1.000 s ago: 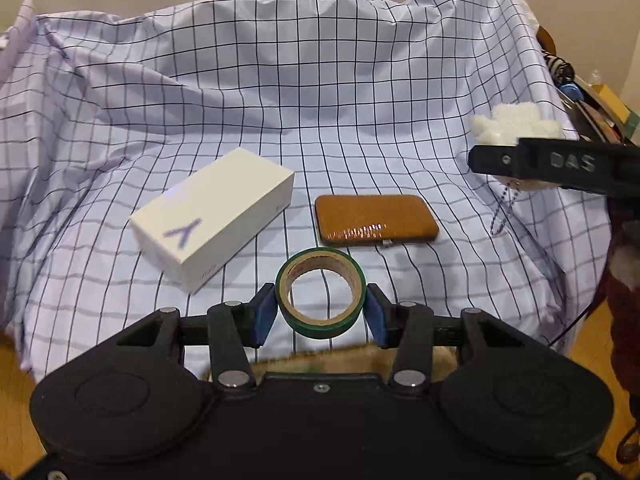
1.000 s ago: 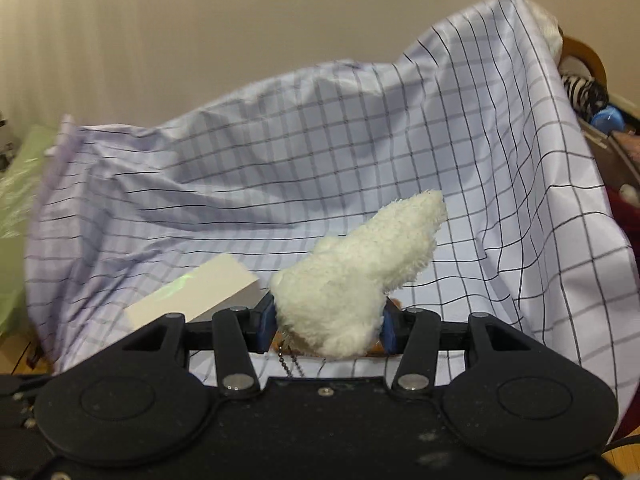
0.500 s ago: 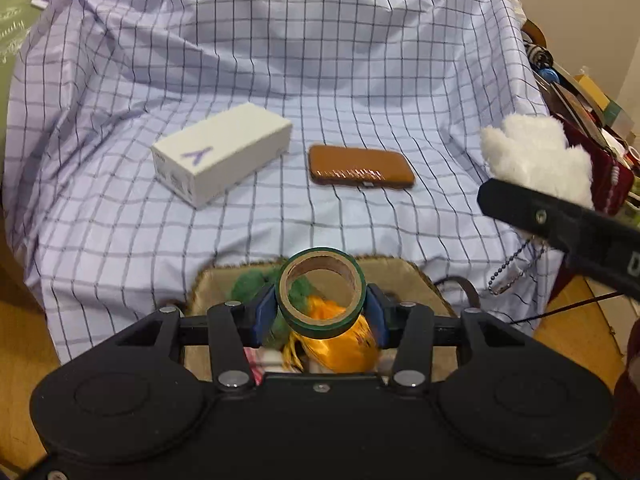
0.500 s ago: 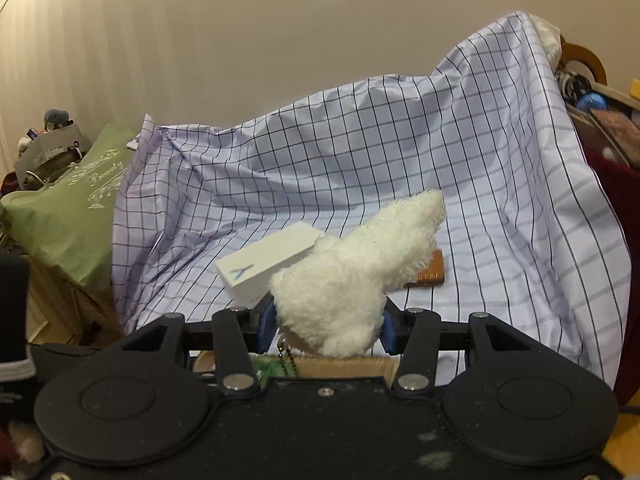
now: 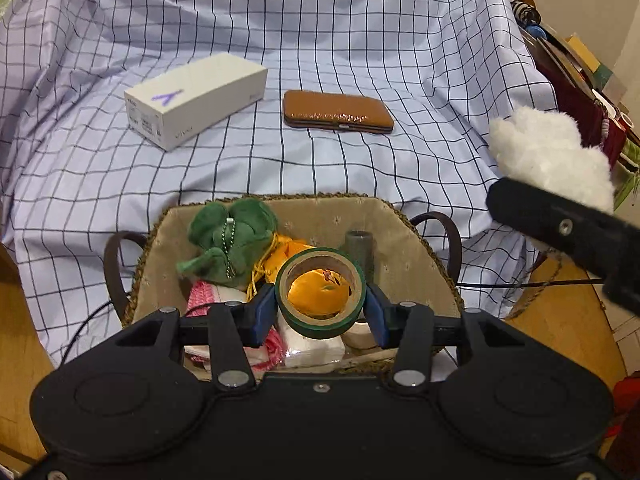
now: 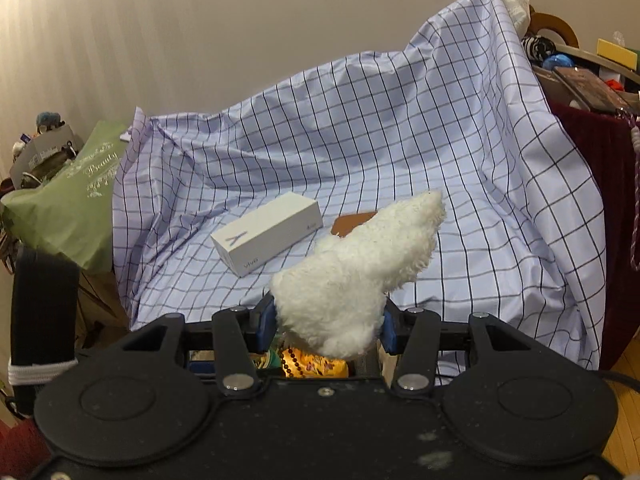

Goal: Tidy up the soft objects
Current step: 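Carry the white plush and green tape roll over the basket, then open both grippers to drop the tape roll and white plush into the basket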

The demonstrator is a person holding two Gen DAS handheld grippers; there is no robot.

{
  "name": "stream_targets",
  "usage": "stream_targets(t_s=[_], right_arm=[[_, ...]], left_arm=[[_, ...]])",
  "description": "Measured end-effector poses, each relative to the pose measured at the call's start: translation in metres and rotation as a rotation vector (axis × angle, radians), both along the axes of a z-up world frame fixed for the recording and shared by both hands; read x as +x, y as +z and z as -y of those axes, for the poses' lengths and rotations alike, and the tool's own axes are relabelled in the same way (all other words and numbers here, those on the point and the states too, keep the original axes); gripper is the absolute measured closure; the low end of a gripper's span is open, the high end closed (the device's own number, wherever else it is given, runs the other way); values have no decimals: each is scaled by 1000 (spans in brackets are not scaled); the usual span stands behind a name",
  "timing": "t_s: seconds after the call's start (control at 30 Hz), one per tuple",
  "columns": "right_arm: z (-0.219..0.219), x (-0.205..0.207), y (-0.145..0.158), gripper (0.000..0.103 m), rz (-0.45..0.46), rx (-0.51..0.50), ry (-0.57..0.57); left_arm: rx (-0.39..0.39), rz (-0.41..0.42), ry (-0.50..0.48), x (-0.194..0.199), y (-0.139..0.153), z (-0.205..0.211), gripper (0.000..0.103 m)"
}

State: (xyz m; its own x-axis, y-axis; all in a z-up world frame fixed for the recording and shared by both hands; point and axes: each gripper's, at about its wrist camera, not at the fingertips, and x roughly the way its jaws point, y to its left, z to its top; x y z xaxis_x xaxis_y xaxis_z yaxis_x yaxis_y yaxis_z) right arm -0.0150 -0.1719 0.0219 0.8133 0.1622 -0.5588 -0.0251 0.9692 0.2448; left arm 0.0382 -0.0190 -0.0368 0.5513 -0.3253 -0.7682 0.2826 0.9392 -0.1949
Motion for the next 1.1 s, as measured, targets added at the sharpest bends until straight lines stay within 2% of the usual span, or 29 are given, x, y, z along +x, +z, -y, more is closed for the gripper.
stream_targets(t_s=[0.37,0.47,0.5,0.63,0.83,0.93,1.1], right_arm=[[-8,3,-14,54,-69,-5,10],[-10,3,-17,54,-86,-9,13],[-11,4,-18,54,-92,-11,14],[-13,6,-22,54,-111,-9,17],[-17,10,-28,54,-146,-12,32],[-23,12,-30,54,-160,-26,51],[-26,17,-32,53,-178,-34,77]], left_arm=[[-16,-43,28,0,-12,-6,55],[-20,-24,60,-4,-9,-10,42],[-16,-7,87,-7,-7,-12,41],[42,72,151,-19,2,-16,41],[94,129,219,-27,10,-23,40],[99,133,235,-29,11,-26,36],[95,111,257,-27,7,-33,35]])
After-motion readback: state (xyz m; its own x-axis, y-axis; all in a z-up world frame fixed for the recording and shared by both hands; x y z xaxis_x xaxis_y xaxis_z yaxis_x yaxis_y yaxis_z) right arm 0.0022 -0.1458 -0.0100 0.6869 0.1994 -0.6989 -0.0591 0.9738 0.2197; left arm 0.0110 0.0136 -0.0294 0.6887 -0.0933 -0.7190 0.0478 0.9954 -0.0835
